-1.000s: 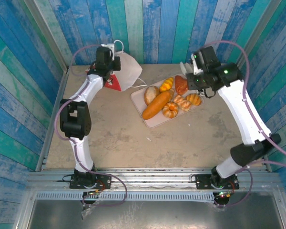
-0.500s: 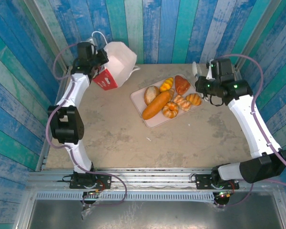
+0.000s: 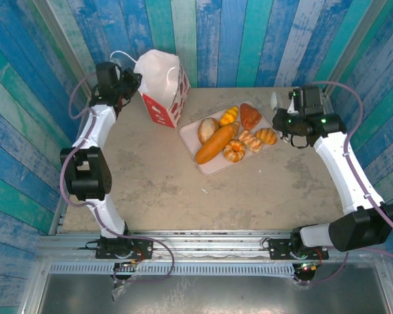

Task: Take the fake bread out of the paper bag

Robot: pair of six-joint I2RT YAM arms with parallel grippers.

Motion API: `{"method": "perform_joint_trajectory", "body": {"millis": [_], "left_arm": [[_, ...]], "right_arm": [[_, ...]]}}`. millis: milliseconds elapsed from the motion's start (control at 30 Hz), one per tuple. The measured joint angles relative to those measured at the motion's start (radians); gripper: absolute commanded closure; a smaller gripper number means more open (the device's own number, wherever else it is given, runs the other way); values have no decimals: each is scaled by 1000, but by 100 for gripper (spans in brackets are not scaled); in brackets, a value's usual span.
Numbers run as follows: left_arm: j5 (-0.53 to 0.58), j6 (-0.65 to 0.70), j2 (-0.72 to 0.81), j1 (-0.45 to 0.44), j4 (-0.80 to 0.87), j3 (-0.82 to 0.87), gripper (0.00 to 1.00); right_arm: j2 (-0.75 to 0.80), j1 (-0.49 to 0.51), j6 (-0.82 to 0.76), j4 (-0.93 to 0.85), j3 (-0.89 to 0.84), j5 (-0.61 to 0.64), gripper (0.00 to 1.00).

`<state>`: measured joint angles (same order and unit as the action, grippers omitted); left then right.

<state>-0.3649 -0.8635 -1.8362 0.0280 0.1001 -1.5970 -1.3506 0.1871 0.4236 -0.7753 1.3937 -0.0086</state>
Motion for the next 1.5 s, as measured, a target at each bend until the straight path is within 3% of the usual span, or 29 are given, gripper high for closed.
{"method": "perform_joint_trajectory", "body": {"millis": [733,1067,1500], "left_arm": [[116,38,53,7,274,-53,100],[124,66,59,21,291,-46,97],[59,61,59,21,256,-29,59]], "right_arm": [[10,-65,22,31,-83,-15,65],[9,-81,33,37,-119,-18,64],[9,-108,45,47,-164,-19,64]]}}
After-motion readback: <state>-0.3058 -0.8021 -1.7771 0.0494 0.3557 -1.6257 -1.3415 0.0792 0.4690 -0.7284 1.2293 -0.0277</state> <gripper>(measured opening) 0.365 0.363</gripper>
